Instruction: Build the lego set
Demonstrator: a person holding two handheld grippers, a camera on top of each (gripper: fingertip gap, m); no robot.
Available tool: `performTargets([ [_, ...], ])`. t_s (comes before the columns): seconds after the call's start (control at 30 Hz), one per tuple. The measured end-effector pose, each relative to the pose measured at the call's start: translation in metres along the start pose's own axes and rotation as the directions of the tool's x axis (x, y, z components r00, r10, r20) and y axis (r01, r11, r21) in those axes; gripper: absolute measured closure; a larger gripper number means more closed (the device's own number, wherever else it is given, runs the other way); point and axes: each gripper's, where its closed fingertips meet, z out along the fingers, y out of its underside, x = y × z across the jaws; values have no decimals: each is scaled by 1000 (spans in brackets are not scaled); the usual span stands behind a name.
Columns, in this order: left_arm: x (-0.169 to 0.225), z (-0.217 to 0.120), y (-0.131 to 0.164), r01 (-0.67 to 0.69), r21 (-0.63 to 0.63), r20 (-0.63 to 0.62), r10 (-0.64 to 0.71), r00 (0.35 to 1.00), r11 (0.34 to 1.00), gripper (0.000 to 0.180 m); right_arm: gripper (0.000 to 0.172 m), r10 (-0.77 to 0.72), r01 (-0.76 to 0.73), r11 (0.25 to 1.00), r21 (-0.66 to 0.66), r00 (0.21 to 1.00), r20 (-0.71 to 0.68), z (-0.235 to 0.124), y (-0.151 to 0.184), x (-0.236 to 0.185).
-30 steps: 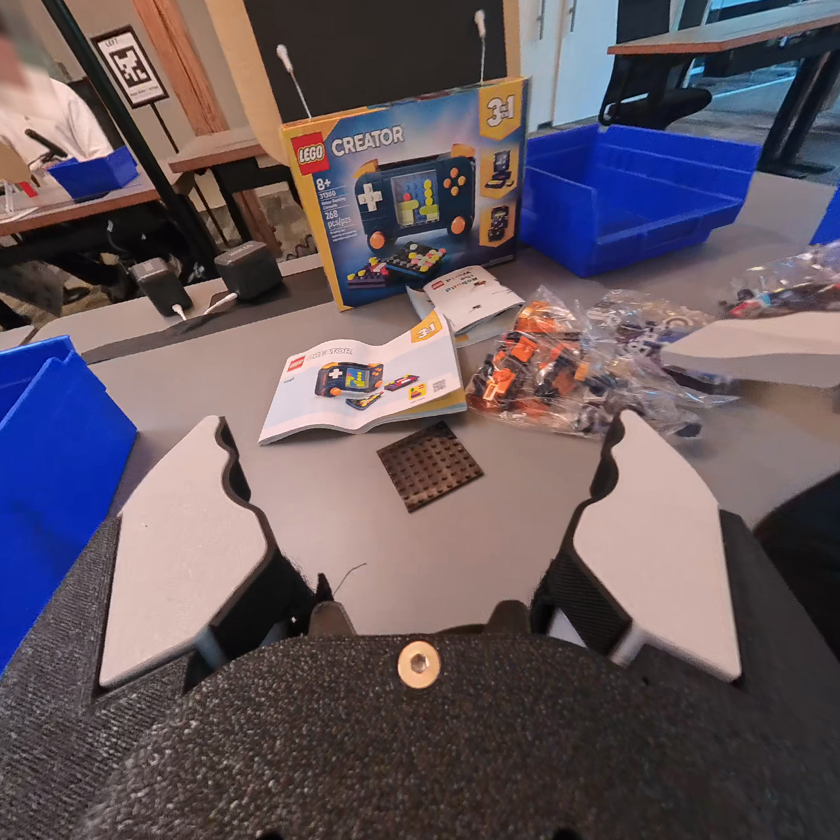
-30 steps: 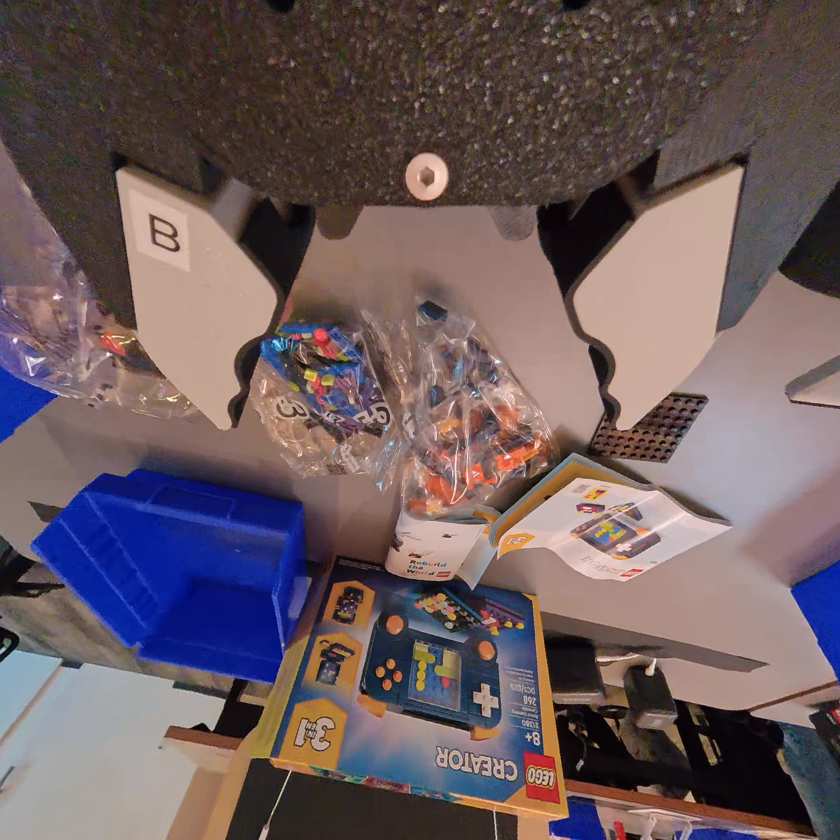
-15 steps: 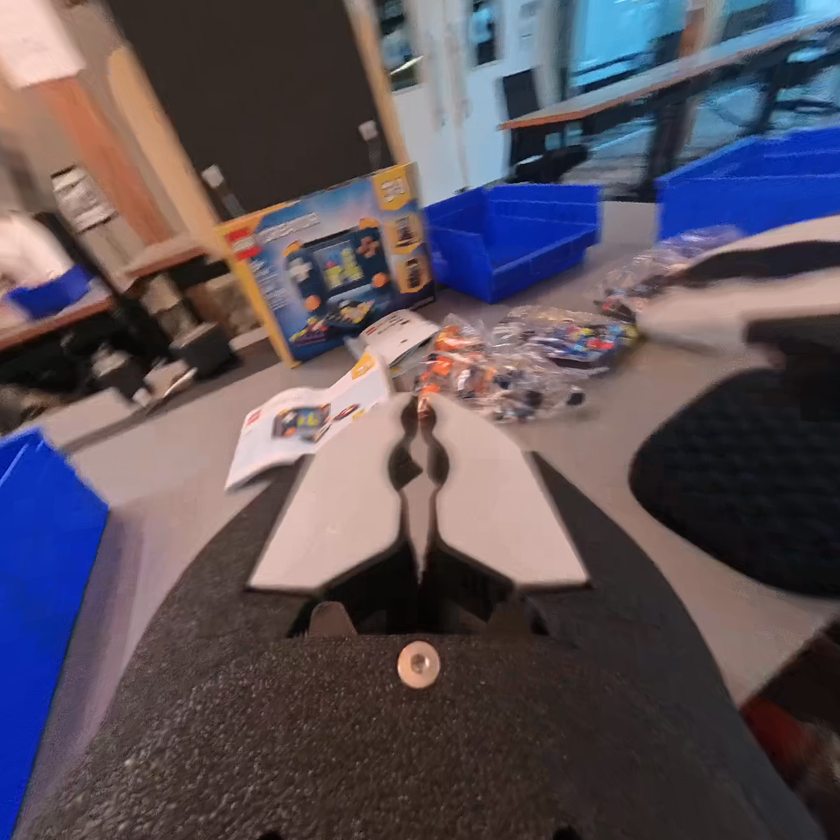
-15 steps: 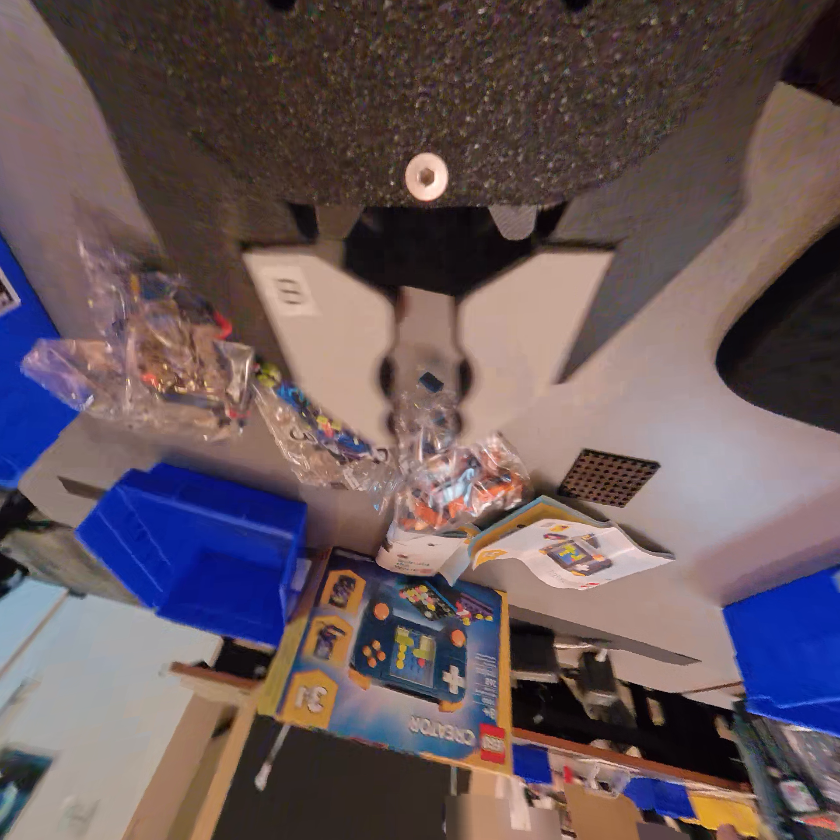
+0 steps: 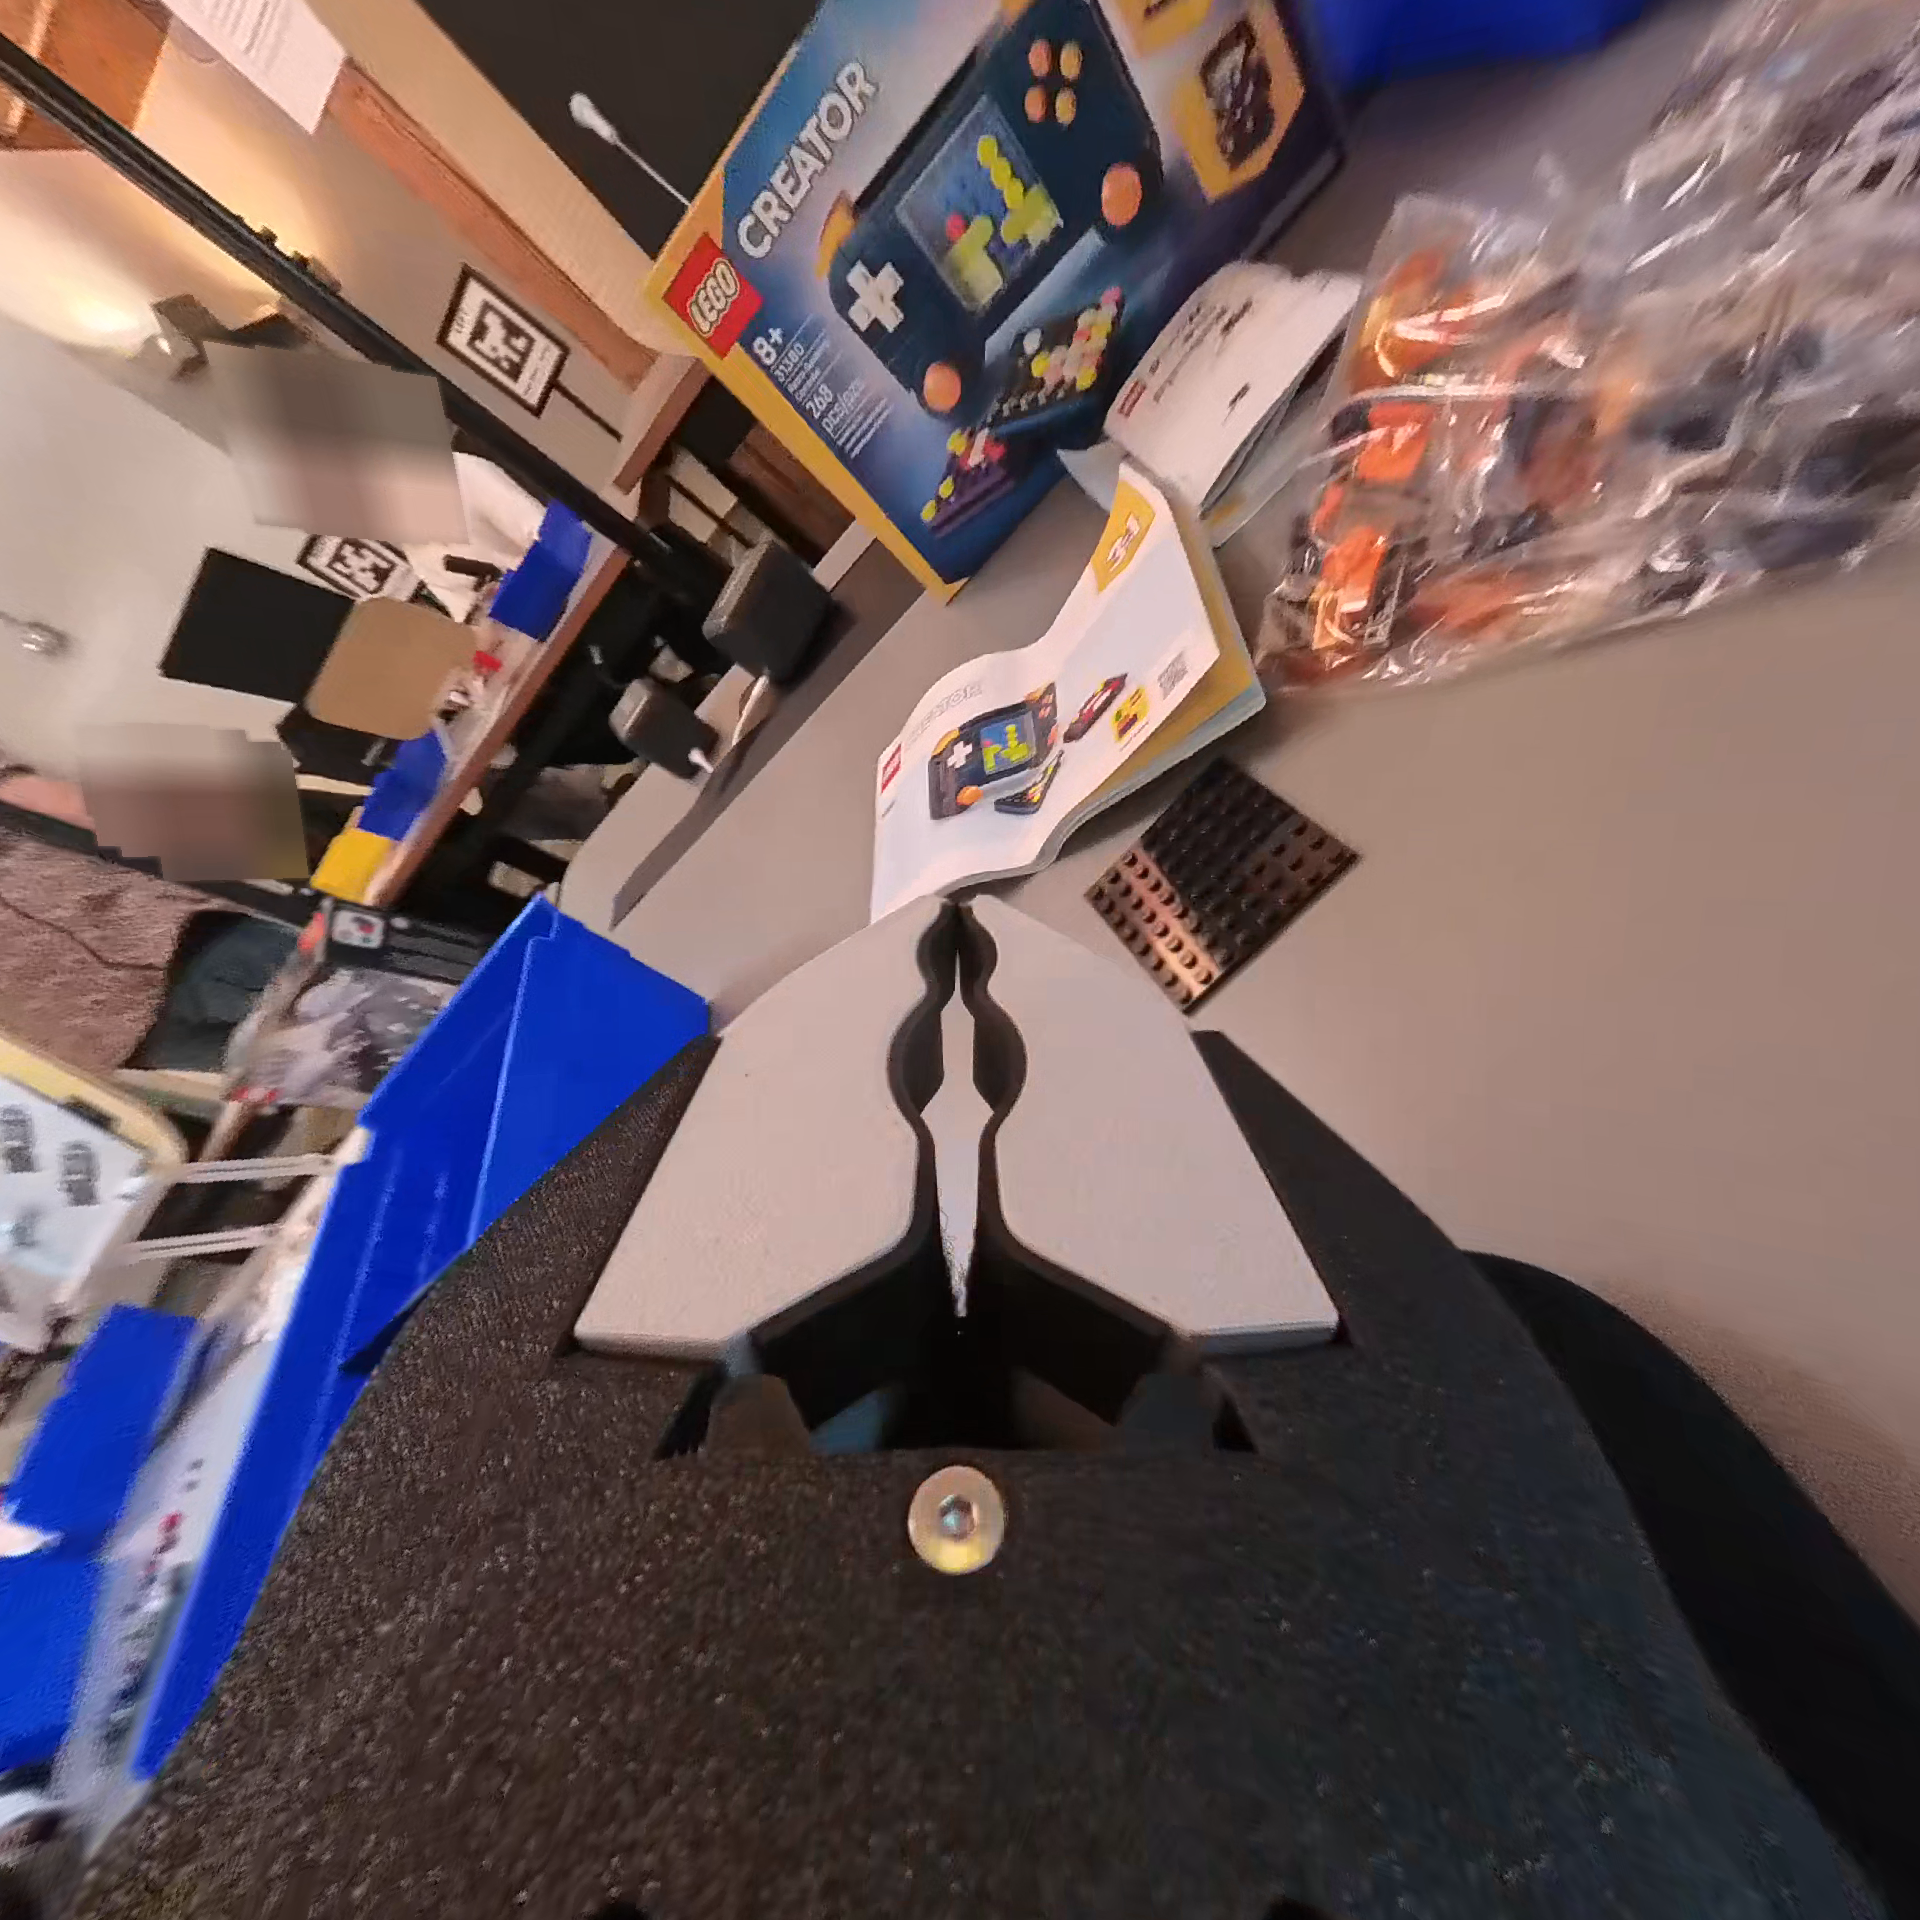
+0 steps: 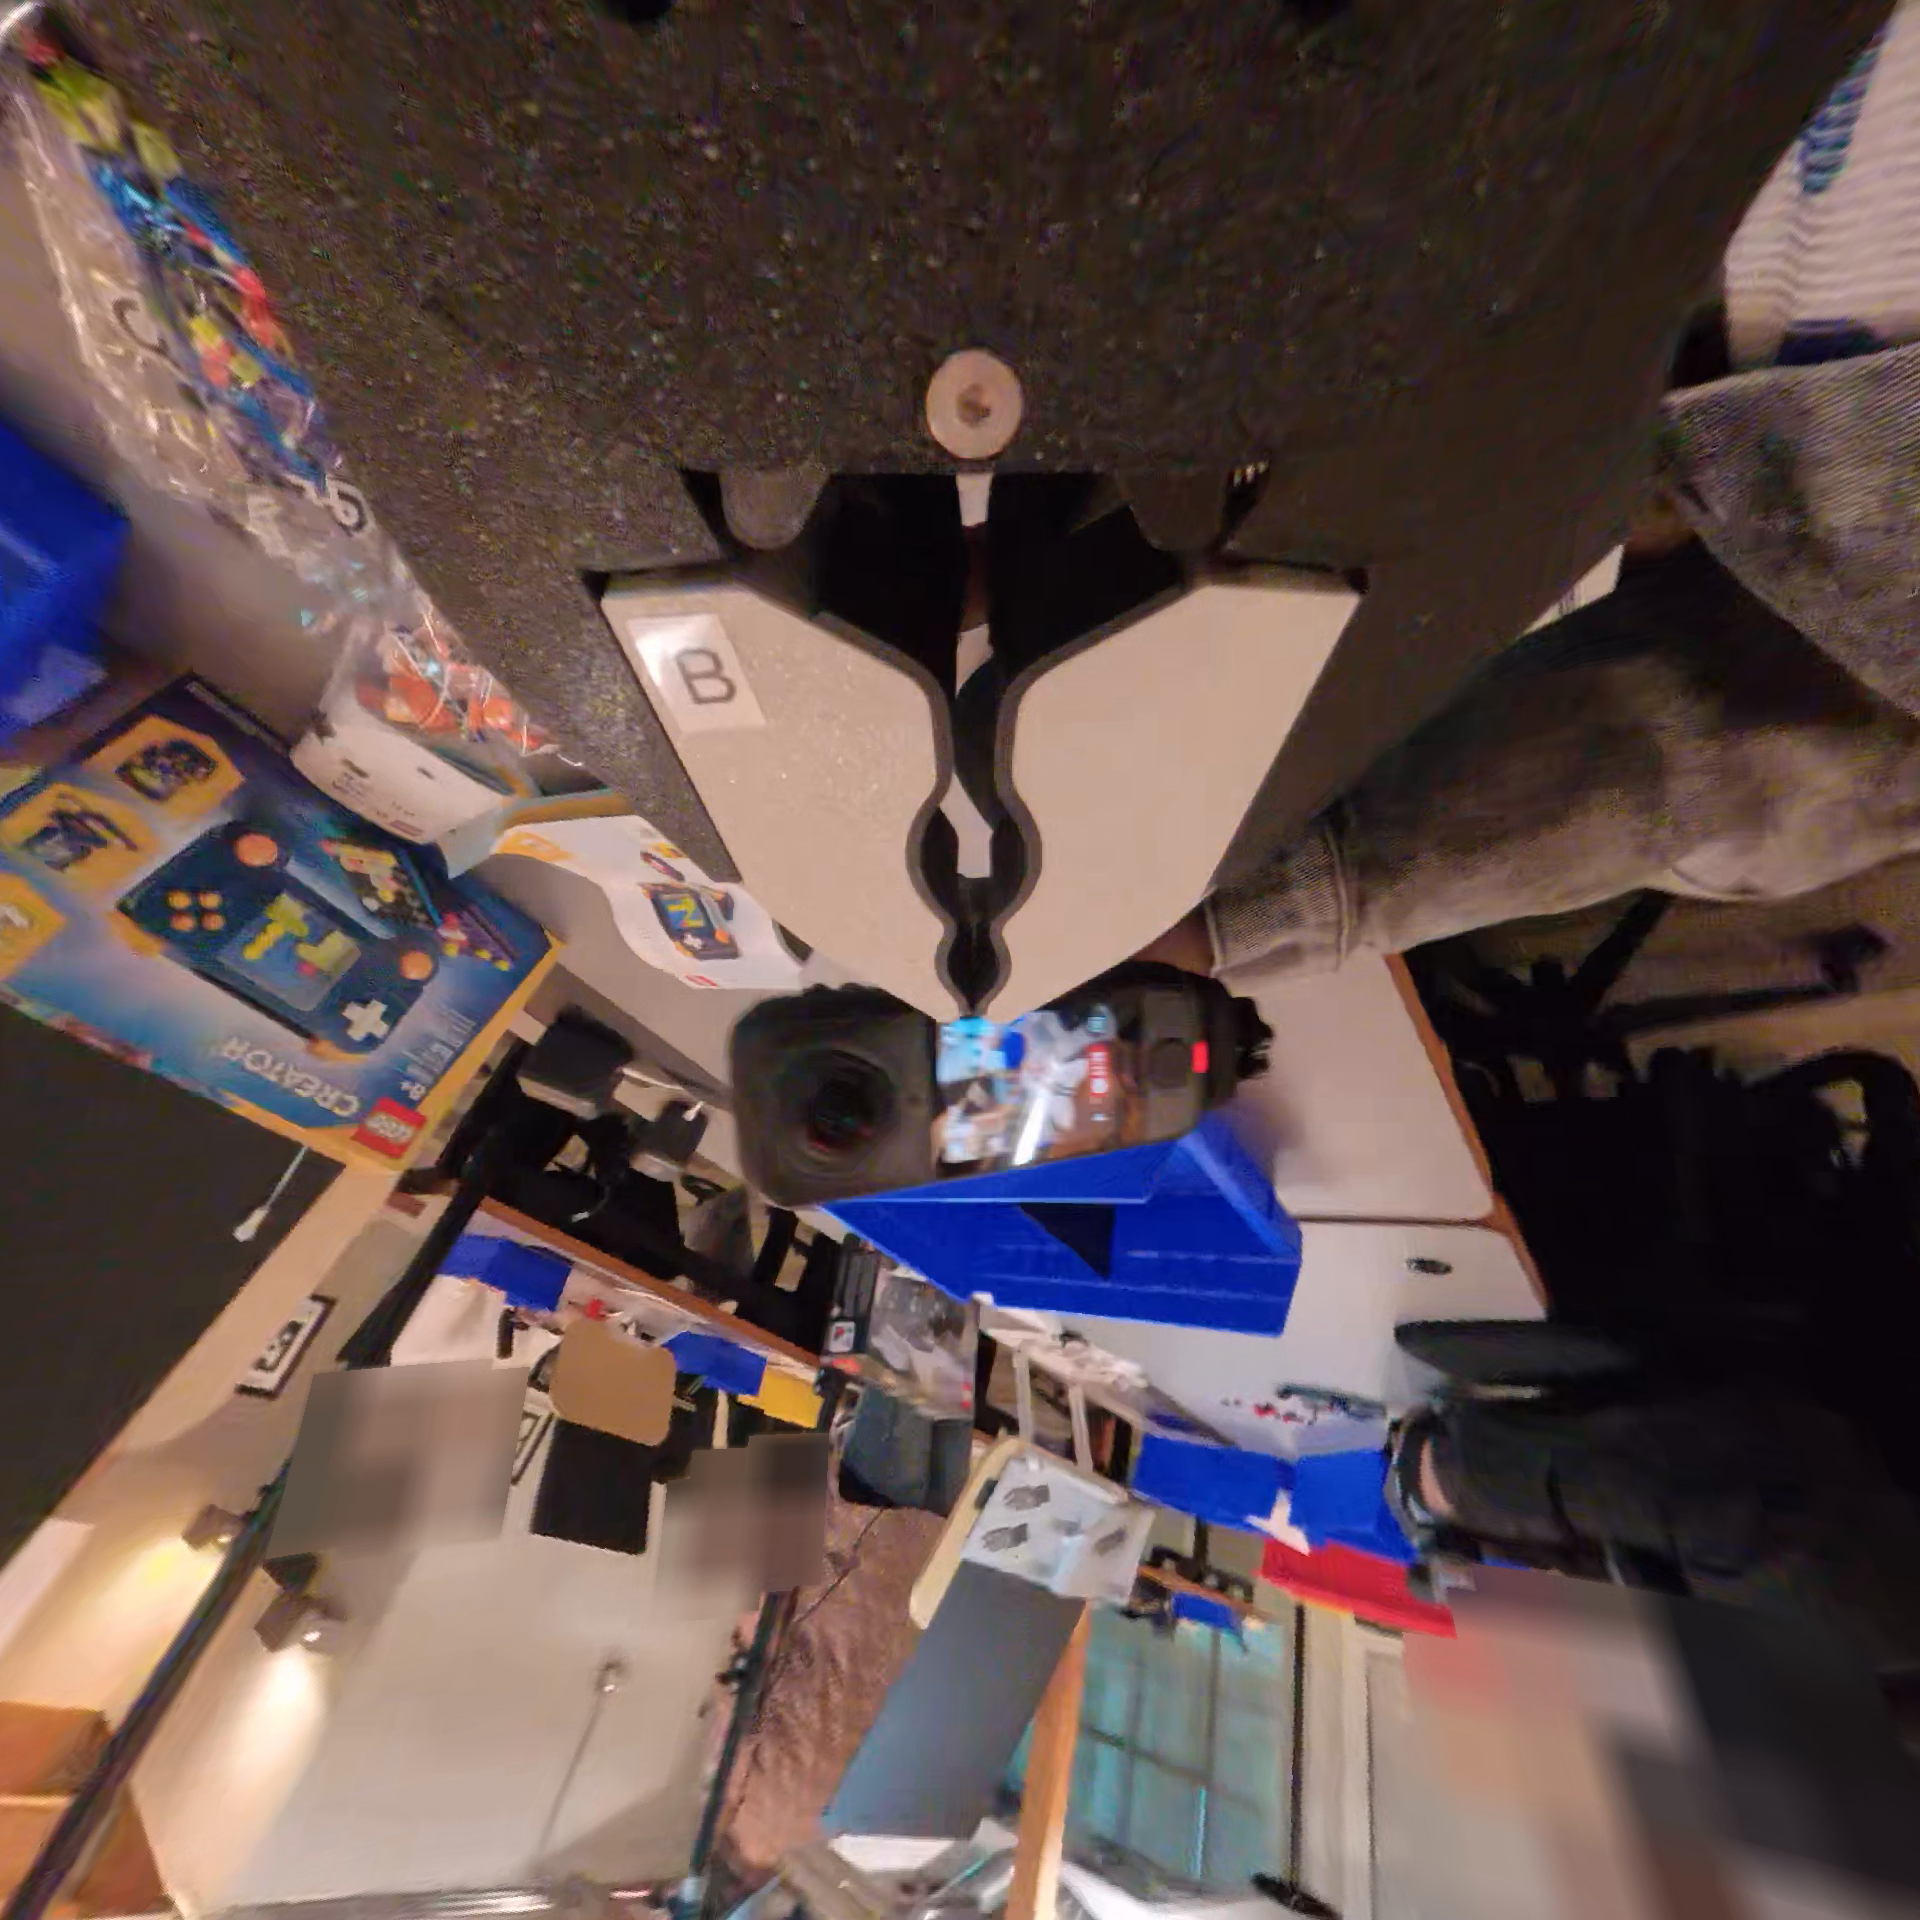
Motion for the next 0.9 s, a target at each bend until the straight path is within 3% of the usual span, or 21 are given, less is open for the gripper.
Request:
performTargets([
  [0.13,10,3,-9,-110,-3,18,110,994,994,180,172,-101,107,992,-71,991,89,18,11,-36],
  [0.43,26,-1,-21,-139,38,-9,140,990,990,180,172,-268,275,953,-130,961,71,26,21,-48],
  [0.8,21,5,-4,-205,-43,4,206,979,978,180,172,-274,285,922,-263,959,76,27,33,-40],
  [0.87,24,2,-2,-146,-49,-50,144,988,988,180,172,-296,304,935,-183,952,72,28,27,-40],
  [0.9,26,-1,-7,-93,-17,-84,92,992,995,180,172,-269,272,959,-82,962,40,25,16,-35],
])
